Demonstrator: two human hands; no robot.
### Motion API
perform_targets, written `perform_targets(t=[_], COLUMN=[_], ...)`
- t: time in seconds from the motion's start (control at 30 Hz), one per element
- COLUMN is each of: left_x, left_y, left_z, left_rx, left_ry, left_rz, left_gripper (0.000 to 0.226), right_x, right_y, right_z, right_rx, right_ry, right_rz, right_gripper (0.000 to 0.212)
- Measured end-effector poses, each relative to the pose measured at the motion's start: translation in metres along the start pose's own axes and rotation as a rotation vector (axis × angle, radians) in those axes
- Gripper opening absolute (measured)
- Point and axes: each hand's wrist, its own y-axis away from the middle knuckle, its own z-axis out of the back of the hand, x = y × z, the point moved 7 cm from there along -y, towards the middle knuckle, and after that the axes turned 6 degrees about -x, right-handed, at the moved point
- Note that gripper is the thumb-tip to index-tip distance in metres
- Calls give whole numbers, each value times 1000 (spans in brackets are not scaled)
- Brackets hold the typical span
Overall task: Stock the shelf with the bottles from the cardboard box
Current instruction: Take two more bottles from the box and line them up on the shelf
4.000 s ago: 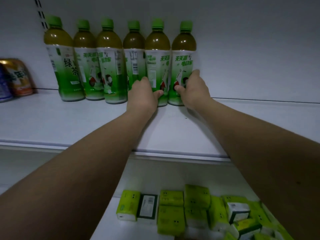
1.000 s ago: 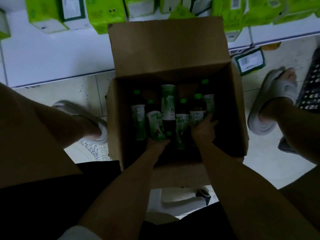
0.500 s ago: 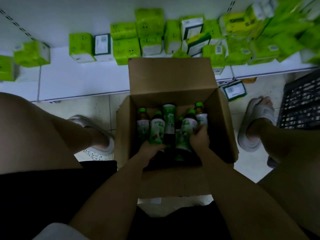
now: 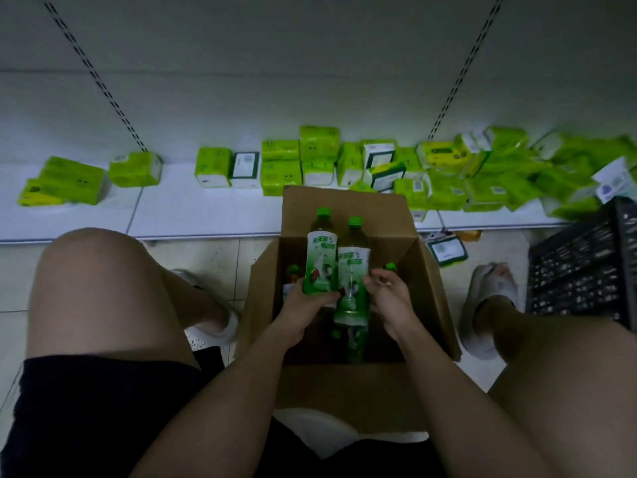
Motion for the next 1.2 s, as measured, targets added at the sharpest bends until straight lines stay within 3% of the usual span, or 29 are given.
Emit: perform_targets(t=[0.13, 0.27, 0.33, 0.43, 0.5, 0.57, 0.63, 0.73, 0.83, 1.0, 1.1, 1.2], left_x=[-29, -49, -57, -66, -71, -79, -94, -134, -196, -309, -376, -436], left_y=[10, 20, 23, 25, 28, 33, 38, 47, 64, 100, 122, 147], left_z=[-4, -9, -11, -11, -12, -13, -15, -20, -20, -16, -7, 6], left_rx=[60, 95, 101, 113, 122, 115, 116, 154, 158, 217, 151, 82], left_ry=[31, 2, -10, -7, -9, -21, -40, -53, -87, -40, 17, -65], left_rz=[-78, -187, -228, -270, -296, -339, -406, -506, -641, -802, -928, -1040], left_gripper=[63, 73, 71, 63, 61, 59, 61, 68, 68, 56, 57, 66], right_x=[30, 52, 57, 60, 64, 71, 86, 129, 186, 291, 350, 394], right_y=[14, 27, 35, 43, 47, 49, 53, 69, 86, 117, 137, 150], right_z=[-11, -27, -31, -27, -27, -25, -22, -27, -30, -45, -54, -59], right_rx=[150, 295, 302, 174, 152, 147, 125, 244, 267, 331, 337, 311], right_ry=[-151, -282, -247, -152, -124, -152, -185, -262, -290, -335, -368, -381], right_rz=[-10, 14, 33, 57, 75, 108, 166, 308, 466, 679, 786, 866], right_gripper=[22, 41, 58, 107, 124, 120, 95, 63, 71, 59, 65, 51])
